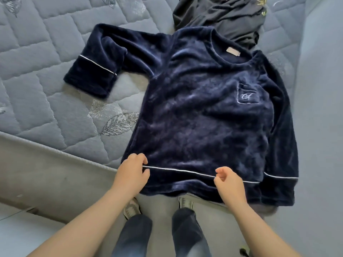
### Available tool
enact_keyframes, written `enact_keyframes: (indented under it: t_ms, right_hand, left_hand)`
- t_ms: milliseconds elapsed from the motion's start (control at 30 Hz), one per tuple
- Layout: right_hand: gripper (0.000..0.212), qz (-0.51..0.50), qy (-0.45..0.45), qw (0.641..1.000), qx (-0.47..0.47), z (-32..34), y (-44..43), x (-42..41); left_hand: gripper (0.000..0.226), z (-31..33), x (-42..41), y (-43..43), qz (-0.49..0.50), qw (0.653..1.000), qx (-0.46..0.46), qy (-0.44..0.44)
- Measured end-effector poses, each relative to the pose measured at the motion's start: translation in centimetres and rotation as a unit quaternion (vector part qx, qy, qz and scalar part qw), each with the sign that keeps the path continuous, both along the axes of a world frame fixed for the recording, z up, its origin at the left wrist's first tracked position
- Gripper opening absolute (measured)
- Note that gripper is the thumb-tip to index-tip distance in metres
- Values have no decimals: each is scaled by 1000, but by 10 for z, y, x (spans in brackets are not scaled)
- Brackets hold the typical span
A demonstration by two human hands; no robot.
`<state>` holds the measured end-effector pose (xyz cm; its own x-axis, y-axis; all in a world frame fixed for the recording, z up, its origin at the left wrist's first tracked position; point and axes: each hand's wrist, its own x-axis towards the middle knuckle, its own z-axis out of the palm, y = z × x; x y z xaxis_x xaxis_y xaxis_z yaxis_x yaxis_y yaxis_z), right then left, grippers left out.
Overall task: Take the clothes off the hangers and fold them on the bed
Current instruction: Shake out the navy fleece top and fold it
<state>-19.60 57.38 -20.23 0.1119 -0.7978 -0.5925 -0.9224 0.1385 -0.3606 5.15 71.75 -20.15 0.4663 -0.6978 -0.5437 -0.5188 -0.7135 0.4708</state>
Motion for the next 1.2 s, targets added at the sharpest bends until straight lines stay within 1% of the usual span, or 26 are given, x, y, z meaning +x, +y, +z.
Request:
enact_keyframes:
  t_ms: [100,167,233,300,367,433,500,567,600,633,733,800,833,900,933,1000,1067,1133,1167,1200]
  right_hand:
    - [35,44,73,996,-8,-2,8,-51]
    - [47,91,133,987,-22,-7,10,-72]
    - [61,130,187,973,-45,-14,10,-91]
    - [74,107,179,977,-44,-23,10,-109]
    - [83,75,133,988,-35,-33,5,-124]
    - [87,103,125,986,-48,-44,-5,-138]
    - [88,148,151,975,-74,-52,-14,-148]
    - [84,164,154,972,-75,-57,-22,-156]
    - [77,165,140,974,-72,-58,-24,-160]
    - [65,165,119,977,-72,-59,-27,-163]
    - [19,161,46,982,-85,-54,-34,-173]
    - [5,161,25,979,-118,-45,-35,-180]
    - [5,164,22,976,-145,-40,-33,-184]
    - [19,170,13,964,-205,-25,-25,-192]
    - [20,169,4,958,-233,-18,-20,-197]
    - [19,170,13,951,-260,-11,-13,-210]
    - [19,177,46,955,-234,-16,-9,-221]
    - [6,194,108,961,-163,-29,-7,-227]
    - [18,204,128,963,-120,-35,-5,-226]
    - [26,212,131,965,-82,-41,-4,-225]
  left_hand:
    - [21,-3,-38,-20,-84,996,-5,36]
    - [34,-11,-67,-32,-136,990,-18,39]
    - [54,-23,-97,-39,-200,980,-15,20]
    - [75,-37,-124,-42,-251,968,14,-20]
    - [90,-52,-142,-44,-276,956,64,-74]
    - [91,-64,-154,-48,-286,941,96,-151]
    - [84,-72,-161,-52,-292,926,107,-213]
    - [79,-78,-165,-54,-296,919,107,-237]
    - [77,-80,-166,-54,-299,919,107,-235]
    - [75,-80,-167,-54,-303,919,110,-225]
    - [63,-79,-166,-53,-308,928,102,-185]
    - [47,-73,-160,-53,-300,937,88,-156]
    - [38,-69,-157,-53,-293,942,80,-145]
    - [23,-59,-149,-54,-274,950,58,-135]
    - [20,-55,-147,-55,-271,953,46,-130]
    - [19,-47,-143,-55,-279,952,41,-116]
    - [21,-40,-144,-53,-311,940,76,-116]
    - [31,-40,-149,-47,-379,907,131,-129]
    - [40,-42,-152,-44,-409,888,164,-129]
    - [47,-44,-155,-41,-426,874,197,-122]
